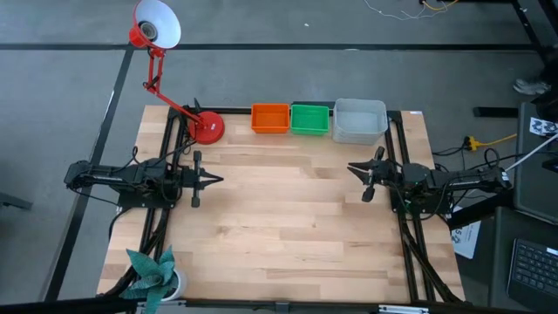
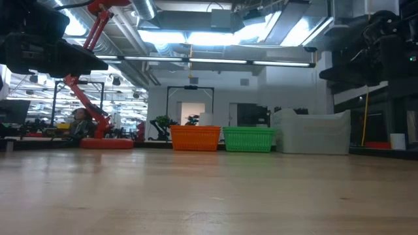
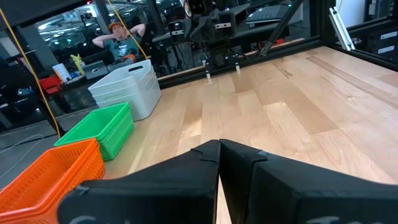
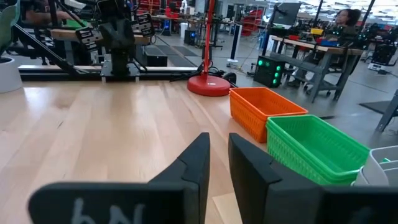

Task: Stack baskets by color
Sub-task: Return to Home Position

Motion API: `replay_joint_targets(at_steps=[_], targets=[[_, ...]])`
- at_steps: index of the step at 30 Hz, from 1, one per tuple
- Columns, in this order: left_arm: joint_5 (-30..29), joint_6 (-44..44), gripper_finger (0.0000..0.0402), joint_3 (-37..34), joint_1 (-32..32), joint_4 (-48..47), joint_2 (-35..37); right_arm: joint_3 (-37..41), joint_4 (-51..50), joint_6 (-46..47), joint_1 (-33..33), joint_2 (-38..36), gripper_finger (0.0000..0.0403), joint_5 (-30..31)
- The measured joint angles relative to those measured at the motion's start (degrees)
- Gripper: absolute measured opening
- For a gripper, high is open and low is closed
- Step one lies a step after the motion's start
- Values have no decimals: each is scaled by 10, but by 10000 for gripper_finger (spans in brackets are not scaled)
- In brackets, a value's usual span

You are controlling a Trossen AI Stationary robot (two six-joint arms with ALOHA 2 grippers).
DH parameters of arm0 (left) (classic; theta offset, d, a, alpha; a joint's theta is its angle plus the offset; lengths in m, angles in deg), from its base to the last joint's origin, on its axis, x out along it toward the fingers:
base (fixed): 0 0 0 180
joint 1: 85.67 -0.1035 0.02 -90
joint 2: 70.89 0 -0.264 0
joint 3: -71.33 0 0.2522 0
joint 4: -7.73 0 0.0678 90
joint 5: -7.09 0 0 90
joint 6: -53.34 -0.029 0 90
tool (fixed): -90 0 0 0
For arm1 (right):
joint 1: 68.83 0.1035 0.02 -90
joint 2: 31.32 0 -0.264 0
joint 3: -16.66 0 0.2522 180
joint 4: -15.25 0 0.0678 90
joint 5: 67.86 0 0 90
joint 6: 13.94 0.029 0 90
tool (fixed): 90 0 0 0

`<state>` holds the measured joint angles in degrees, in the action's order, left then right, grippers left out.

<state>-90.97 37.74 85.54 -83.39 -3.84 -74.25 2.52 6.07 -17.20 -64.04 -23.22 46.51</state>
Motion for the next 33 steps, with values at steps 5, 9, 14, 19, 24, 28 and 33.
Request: replay_joint_targets(at_steps=[5, 9, 14, 19, 24, 28, 33], targets=[[0, 0, 0, 0, 0, 0, 6, 0, 0, 0, 0, 0, 61, 0], [0, 0, 0, 0, 0, 0, 33, 0, 0, -1, 0, 0, 61, 0], [-1, 0, 0, 0, 0, -1, 32, 0, 0, -1, 0, 0, 61, 0], [-1, 0, 0, 0, 0, -1, 32, 0, 0, -1, 0, 0, 61, 0], [0, 0, 0, 0, 0, 0, 32, 0, 0, 0, 0, 0, 61, 0], [0, 0, 0, 0, 0, 0, 32, 0, 0, -1, 0, 0, 61, 0], [0, 0, 0, 0, 0, 0, 32, 0, 0, -1, 0, 0, 61, 0]])
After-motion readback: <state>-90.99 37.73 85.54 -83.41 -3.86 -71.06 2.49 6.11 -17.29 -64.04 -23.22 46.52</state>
